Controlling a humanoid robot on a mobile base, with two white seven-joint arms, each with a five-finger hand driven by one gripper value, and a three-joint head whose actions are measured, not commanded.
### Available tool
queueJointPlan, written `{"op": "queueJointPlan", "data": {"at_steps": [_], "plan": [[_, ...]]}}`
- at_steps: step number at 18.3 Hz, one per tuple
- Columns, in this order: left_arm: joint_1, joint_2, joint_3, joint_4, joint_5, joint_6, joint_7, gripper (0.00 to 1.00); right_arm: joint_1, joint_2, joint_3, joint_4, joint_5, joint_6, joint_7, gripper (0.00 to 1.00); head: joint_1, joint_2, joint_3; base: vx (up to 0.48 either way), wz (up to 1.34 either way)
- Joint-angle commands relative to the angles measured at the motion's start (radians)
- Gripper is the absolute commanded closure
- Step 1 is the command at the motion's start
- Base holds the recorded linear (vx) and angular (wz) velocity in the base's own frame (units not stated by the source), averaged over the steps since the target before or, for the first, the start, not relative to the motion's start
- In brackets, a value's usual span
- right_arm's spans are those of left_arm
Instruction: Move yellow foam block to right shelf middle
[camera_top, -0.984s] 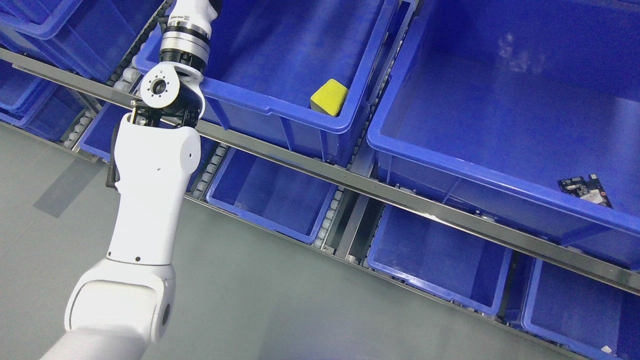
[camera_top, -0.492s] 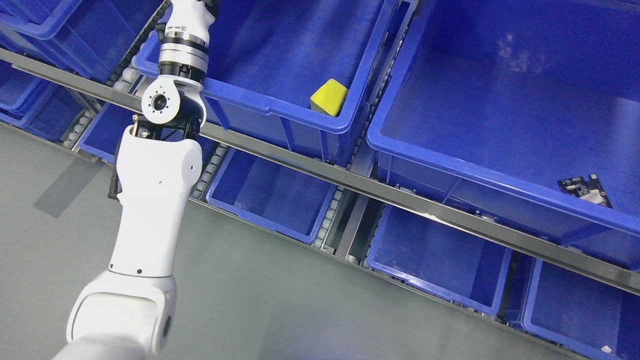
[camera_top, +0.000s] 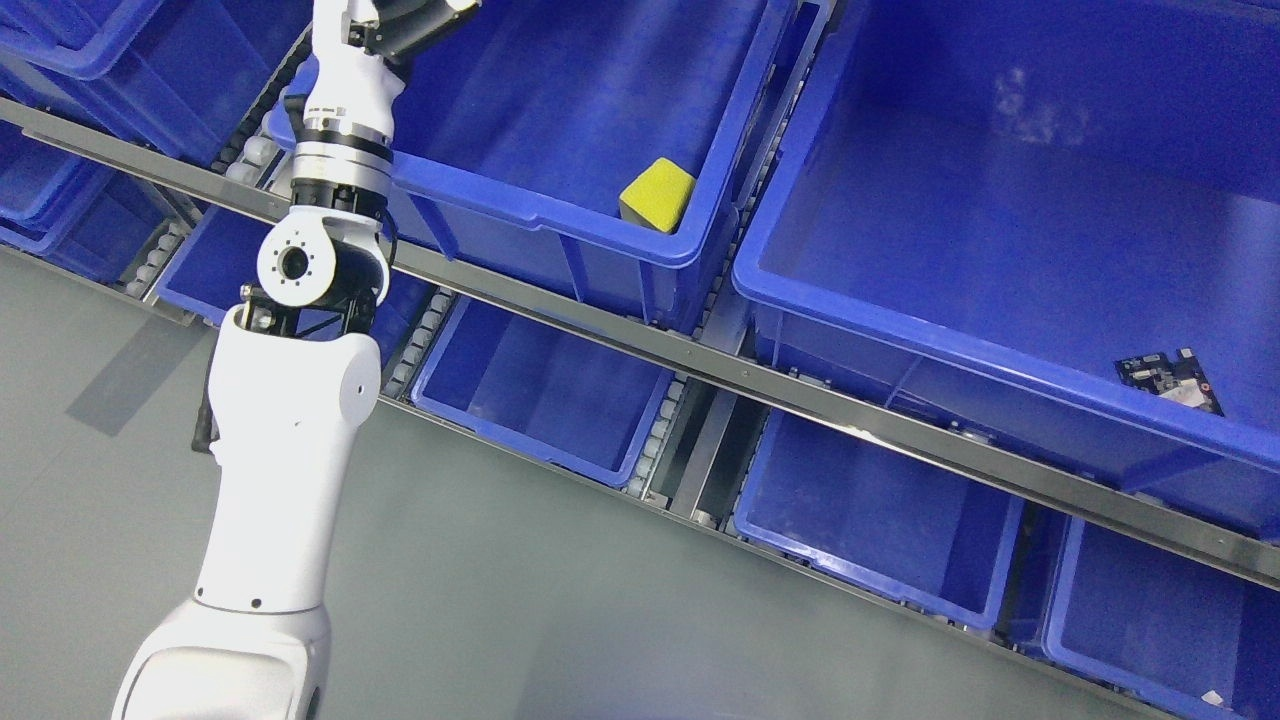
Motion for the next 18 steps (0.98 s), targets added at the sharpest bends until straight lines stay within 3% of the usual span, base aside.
{"op": "queueJointPlan", "data": {"at_steps": [1,9,18], "plan": [[0.159,0.097,0.077,-0.236,0.0,-0.052,0.002,0.01,0.002,-0.017,0.0,-0.017,0.003,0.0,-0.001,0.0,0.0,0.0,0.0,0.0,0.0],[0.293,0.168,0.174,-0.276,-0.002,-0.184,0.002,0.01,0.002,-0.017,0.0,-0.017,0.003,0.0,-0.001,0.0,0.0,0.0,0.0,0.0,0.0],[0.305,0.114,0.191,-0.237,-0.002,-0.161,0.007,0.01,0.002,-0.017,0.0,-0.017,0.003,0.0,-0.001,0.0,0.0,0.0,0.0,0.0,0.0]]}}
